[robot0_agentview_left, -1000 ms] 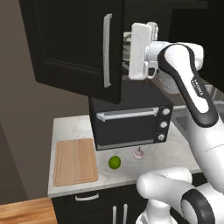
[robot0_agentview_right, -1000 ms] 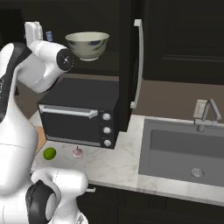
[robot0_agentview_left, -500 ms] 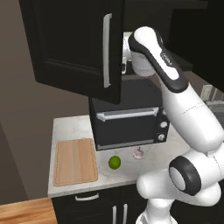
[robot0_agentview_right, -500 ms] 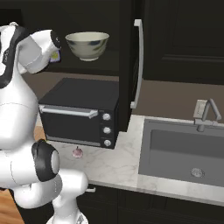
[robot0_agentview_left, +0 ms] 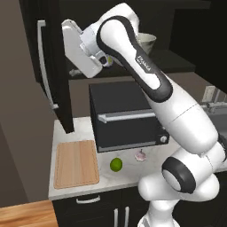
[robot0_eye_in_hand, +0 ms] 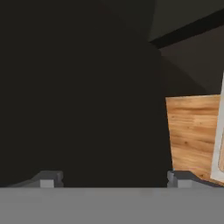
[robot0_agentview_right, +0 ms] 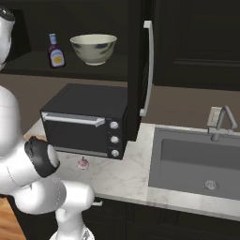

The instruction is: Open the cabinet. Place the bowl and condiment on the counter. Then place the lime and garlic on the cutting board.

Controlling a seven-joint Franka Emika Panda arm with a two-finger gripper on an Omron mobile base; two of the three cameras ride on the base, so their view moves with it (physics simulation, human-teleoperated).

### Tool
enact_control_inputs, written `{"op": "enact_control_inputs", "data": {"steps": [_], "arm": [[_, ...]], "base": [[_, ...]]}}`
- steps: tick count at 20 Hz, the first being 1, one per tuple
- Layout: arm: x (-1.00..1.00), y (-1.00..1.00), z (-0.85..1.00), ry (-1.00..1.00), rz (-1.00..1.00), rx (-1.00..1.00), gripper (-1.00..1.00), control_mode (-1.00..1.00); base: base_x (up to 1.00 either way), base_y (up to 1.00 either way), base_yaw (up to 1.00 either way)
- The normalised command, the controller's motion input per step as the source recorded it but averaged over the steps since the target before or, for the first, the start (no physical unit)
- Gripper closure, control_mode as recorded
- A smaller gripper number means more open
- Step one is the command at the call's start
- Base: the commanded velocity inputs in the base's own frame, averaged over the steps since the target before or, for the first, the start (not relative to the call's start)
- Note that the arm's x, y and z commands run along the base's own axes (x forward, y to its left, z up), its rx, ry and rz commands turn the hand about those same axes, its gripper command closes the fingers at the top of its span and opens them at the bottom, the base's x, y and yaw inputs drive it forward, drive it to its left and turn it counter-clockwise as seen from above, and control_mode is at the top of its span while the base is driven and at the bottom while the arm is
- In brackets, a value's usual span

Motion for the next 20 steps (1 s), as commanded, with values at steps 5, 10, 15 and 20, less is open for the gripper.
{"op": "enact_control_inputs", "data": {"steps": [5, 10, 15, 20], "arm": [[-0.03, 0.48, -0.41, -0.03, 0.0, -0.1, -1.0, -1.0], [-0.06, -0.94, -0.1, -0.06, 0.01, 0.01, -1.0, -1.0], [0.16, -1.0, -0.03, -0.18, 0.0, -0.13, -1.0, -1.0], [0.28, -0.69, -0.31, -0.36, 0.0, -0.34, -1.0, -1.0]], "base": [[0.0, 0.0, 0.0], [0.0, 0.0, 0.0], [0.0, 0.0, 0.0], [0.0, 0.0, 0.0]]}}
